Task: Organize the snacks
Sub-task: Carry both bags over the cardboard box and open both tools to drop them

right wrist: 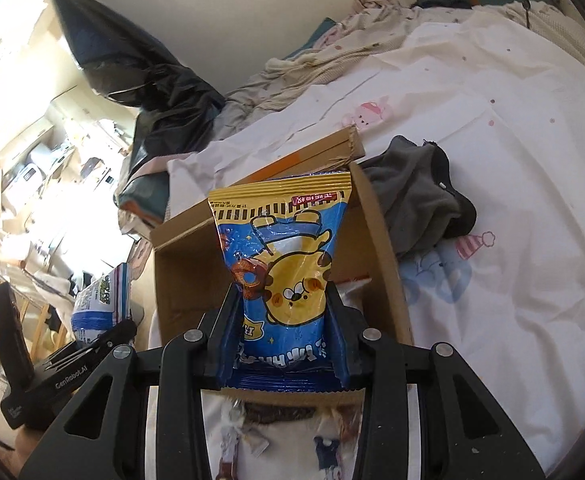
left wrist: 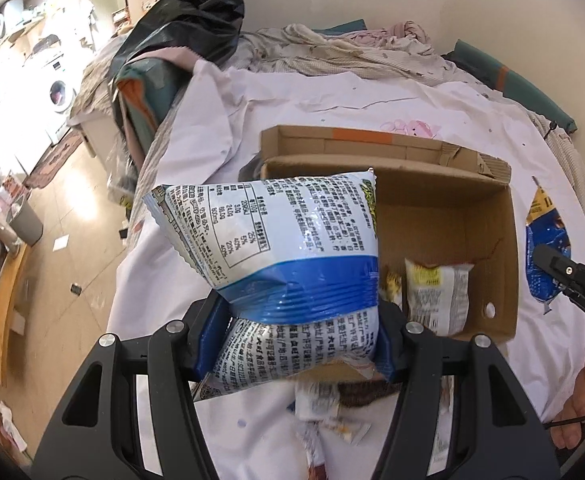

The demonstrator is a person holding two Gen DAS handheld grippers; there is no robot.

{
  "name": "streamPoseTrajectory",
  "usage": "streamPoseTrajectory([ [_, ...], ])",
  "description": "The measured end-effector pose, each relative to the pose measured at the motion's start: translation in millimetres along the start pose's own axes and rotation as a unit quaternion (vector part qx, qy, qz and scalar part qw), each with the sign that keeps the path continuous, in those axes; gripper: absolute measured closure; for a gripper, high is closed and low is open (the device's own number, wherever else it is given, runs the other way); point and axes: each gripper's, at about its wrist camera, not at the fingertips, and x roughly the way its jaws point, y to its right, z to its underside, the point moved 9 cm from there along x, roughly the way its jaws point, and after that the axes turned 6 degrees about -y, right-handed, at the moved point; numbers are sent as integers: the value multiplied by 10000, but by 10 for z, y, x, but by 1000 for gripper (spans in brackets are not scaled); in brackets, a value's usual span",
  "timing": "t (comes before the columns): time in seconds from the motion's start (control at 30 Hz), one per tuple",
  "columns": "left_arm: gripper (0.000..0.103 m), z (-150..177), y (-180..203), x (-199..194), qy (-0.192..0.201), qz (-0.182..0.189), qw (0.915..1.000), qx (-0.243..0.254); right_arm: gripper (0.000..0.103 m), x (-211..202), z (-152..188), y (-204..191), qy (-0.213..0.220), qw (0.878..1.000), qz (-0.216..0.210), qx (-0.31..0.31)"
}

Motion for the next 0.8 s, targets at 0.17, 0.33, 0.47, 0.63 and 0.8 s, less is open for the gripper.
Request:
streamPoseTrajectory([
  [0.17, 46, -90, 125, 206, -35, 17, 9999, 125, 63, 233, -77, 18, -217, 9996, 117, -111],
  [0.33, 46, -90, 238, 457, -60, 3, 9995, 320, 63, 447, -30, -13, -484, 9975, 348, -380],
  [0.47, 46, -70, 269, 585, -94, 41, 9991, 400, 63, 529, 29, -34, -585, 9948, 556, -626],
  [0.63, 45, -77, 229, 709, -262, 84, 9991, 333, 63, 548, 62, 47, -593, 9910, 892, -803],
  [0.8, 44, -100, 179, 753, -361, 194, 9991, 59, 62, 509, -25, 113, -482, 9924, 922, -659],
])
